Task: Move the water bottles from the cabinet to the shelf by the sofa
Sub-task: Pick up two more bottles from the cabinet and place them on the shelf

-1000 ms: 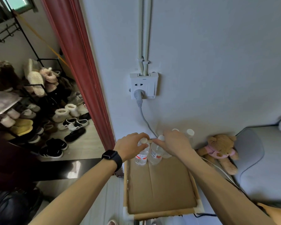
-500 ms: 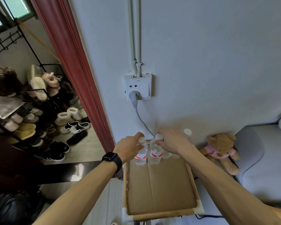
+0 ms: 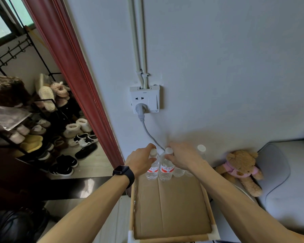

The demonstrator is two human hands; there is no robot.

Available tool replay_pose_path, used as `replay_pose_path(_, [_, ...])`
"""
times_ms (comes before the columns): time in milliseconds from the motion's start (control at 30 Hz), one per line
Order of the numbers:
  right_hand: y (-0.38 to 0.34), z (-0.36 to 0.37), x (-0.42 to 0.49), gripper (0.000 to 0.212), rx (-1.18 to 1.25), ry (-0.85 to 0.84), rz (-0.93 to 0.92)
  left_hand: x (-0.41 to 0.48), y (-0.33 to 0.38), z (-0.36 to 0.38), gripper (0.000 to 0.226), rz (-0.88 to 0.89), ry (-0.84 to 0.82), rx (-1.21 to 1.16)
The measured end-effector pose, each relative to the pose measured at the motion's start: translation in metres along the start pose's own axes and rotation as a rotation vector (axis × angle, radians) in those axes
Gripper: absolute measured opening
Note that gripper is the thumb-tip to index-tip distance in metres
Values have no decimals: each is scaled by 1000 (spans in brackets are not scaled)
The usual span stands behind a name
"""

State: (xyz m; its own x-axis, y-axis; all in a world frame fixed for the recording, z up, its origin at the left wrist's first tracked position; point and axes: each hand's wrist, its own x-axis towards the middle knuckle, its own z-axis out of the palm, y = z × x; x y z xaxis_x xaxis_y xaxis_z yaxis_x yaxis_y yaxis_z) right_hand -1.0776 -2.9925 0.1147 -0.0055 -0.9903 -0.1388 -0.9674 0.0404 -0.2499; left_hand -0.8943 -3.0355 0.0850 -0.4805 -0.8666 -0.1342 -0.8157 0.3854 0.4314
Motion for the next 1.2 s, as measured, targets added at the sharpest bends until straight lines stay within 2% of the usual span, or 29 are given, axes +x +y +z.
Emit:
replay_pose_path(167, [2,-6,4,29,-33,-53,-22,2,1,0,45,-31,-14,-2])
replay_pose_path(467, [2,2,5,24,-9,25,-65,2,1,4,36,-85,-23,-13])
replay_pose_path(800, [5,-2,8,17,-15,-32,-35,2,3,10,31,-116,-17,-68])
replay_pose_path(967, [6,-4,6,11,-17,-49,-77,2,3,11,30,-133,-2,-72])
replay_pose_path(1200, [6,-2,0,23,-10,-29,-63,-3,4,15,32,-128,22,-79])
